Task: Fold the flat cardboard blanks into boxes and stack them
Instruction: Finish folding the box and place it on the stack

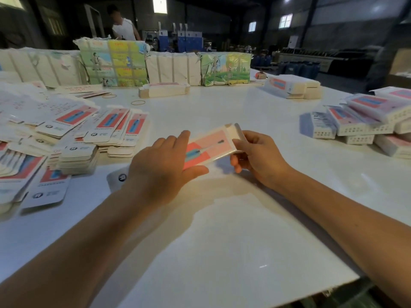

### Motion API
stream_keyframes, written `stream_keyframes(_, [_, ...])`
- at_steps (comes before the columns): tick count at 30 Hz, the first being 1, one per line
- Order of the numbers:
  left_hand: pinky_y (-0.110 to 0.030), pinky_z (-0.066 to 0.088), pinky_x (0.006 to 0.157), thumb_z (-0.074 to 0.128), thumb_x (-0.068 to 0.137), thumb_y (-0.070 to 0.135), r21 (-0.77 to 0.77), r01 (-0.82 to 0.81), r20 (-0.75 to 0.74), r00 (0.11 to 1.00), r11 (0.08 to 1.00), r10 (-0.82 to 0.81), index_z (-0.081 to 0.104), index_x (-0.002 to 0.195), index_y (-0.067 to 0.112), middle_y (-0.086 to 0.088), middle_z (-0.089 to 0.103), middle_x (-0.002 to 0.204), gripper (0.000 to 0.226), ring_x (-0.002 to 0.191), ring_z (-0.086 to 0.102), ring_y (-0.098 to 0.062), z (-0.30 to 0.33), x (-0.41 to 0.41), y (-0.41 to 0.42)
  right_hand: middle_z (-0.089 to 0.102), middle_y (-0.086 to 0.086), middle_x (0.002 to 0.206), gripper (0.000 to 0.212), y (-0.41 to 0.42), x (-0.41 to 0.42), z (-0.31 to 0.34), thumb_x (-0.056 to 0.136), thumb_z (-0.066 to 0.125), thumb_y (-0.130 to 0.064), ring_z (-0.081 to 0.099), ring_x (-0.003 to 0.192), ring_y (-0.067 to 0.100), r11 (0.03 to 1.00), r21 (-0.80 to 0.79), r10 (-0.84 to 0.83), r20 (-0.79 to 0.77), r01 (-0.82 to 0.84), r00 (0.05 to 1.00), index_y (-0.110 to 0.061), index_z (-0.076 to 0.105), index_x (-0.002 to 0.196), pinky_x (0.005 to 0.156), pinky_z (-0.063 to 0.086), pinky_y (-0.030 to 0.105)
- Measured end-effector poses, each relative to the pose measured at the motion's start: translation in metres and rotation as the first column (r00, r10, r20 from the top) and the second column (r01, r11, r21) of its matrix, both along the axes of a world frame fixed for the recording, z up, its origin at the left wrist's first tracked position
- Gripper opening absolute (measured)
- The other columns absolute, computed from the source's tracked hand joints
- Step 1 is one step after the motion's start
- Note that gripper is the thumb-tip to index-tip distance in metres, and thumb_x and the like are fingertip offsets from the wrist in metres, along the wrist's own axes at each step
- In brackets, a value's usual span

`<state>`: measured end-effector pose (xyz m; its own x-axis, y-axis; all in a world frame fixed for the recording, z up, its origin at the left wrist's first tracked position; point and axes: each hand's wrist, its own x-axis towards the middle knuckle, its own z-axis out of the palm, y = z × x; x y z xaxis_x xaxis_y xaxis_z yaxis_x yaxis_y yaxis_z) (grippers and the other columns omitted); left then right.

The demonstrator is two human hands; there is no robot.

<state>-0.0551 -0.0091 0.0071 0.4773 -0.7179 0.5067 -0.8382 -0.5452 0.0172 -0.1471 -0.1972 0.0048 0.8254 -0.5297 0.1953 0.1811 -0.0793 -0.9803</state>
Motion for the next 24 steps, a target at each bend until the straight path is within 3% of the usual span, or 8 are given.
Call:
stream_keyframes(3, [-0.027, 0.039, 0.065, 0.026, 0.069, 0.074, -0.050, -0.011, -0.095, 0.995, 0.999, 0.006, 0.032, 0.139, 0.027, 0.006, 0.055, 0.124, 0.084, 0.099, 0.057, -0.015, 0.007, 0.001, 0.004, 0.059, 0.010, 0.070, 0.018, 0.002, -0.002, 0.003, 0.095, 0.051, -0.013, 0.055, 0.048, 0.019, 0.988, 0.069, -0.138, 0.046, 0.135, 0.989, -0.003, 0.065, 0.089, 0.043, 0.046, 0.026])
stream_keyframes(6, [-0.033, 0.050, 0.067, 0.035, 0.075, 0.073, -0.086, -0.046, -0.243, 0.970, 0.995, 0.024, 0.044, 0.122, 0.029, 0.007, 0.060, 0.112, 0.066, 0.086, 0.059, -0.015, 0.014, 0.005, 0.010, 0.061, 0.003, 0.066, 0.018, 0.004, -0.007, 0.004, 0.091, 0.056, -0.014, 0.055, 0.048, 0.010, 0.921, -0.169, -0.340, 0.087, 0.350, 0.936, -0.010, 0.066, 0.078, 0.047, 0.046, 0.022])
stream_keyframes(8, [-0.037, 0.053, 0.069, 0.036, 0.075, 0.072, -0.102, -0.049, -0.310, 0.951, 0.994, 0.015, 0.047, 0.116, 0.028, 0.008, 0.060, 0.108, 0.061, 0.084, 0.060, -0.015, 0.014, 0.005, 0.012, 0.062, 0.000, 0.067, 0.021, 0.012, -0.009, 0.004, 0.091, 0.058, -0.014, 0.054, 0.047, 0.005, 0.904, -0.274, -0.307, 0.113, 0.327, 0.945, -0.018, 0.069, 0.073, 0.048, 0.045, 0.018])
stream_keyframes(13, [-0.022, 0.040, 0.052, 0.032, 0.072, 0.078, -0.081, -0.053, -0.347, 0.938, 0.995, 0.022, 0.048, 0.114, 0.029, 0.011, 0.059, 0.097, 0.066, 0.072, 0.058, -0.010, 0.010, 0.003, 0.009, 0.063, 0.004, 0.089, 0.030, 0.034, -0.008, 0.001, 0.093, 0.054, -0.011, 0.059, 0.059, 0.011, 0.892, -0.418, -0.136, 0.116, 0.172, 0.984, -0.034, 0.067, 0.079, 0.055, 0.051, 0.022])
stream_keyframes(19, [-0.021, 0.035, 0.050, 0.041, 0.082, 0.069, -0.062, -0.052, -0.298, 0.954, 0.997, 0.031, 0.047, 0.111, 0.030, 0.015, 0.053, 0.086, 0.049, 0.067, 0.054, -0.008, 0.008, 0.003, 0.008, 0.060, 0.001, 0.077, 0.026, 0.031, -0.013, 0.004, 0.091, 0.058, -0.014, 0.055, 0.053, 0.008, 0.836, -0.497, -0.192, 0.133, 0.234, 0.972, -0.029, 0.063, 0.070, 0.052, 0.042, 0.013])
stream_keyframes(21, [-0.019, 0.032, 0.049, 0.042, 0.082, 0.068, -0.052, -0.063, -0.255, 0.966, 0.997, 0.048, 0.045, 0.113, 0.030, 0.015, 0.052, 0.088, 0.049, 0.065, 0.052, -0.008, 0.007, 0.001, 0.007, 0.061, 0.003, 0.082, 0.024, 0.032, -0.013, 0.003, 0.091, 0.057, -0.009, 0.056, 0.056, 0.010, 0.805, -0.536, -0.209, 0.143, 0.253, 0.967, -0.027, 0.064, 0.076, 0.052, 0.044, 0.014])
stream_keyframes(23, [-0.018, 0.028, 0.047, 0.042, 0.081, 0.070, -0.035, -0.083, -0.195, 0.978, 0.996, 0.075, 0.043, 0.115, 0.031, 0.014, 0.052, 0.091, 0.052, 0.063, 0.049, -0.009, 0.007, 0.000, 0.005, 0.061, 0.007, 0.090, 0.023, 0.031, -0.012, 0.003, 0.091, 0.054, -0.005, 0.057, 0.062, 0.015, 0.819, -0.524, -0.199, 0.122, 0.234, 0.972, -0.020, 0.066, 0.103, 0.052, 0.047, 0.017])
stream_keyframes(24, [-0.018, 0.027, 0.047, 0.041, 0.080, 0.071, -0.020, -0.090, -0.164, 0.983, 0.996, 0.086, 0.042, 0.116, 0.031, 0.012, 0.055, 0.096, 0.054, 0.064, 0.048, -0.010, 0.007, -0.001, 0.005, 0.061, 0.008, 0.093, 0.033, 0.030, -0.011, 0.002, 0.092, 0.053, -0.004, 0.057, 0.067, 0.016, 0.845, -0.493, -0.192, 0.086, 0.209, 0.978, -0.017, 0.060, 0.122, 0.054, 0.049, 0.019])
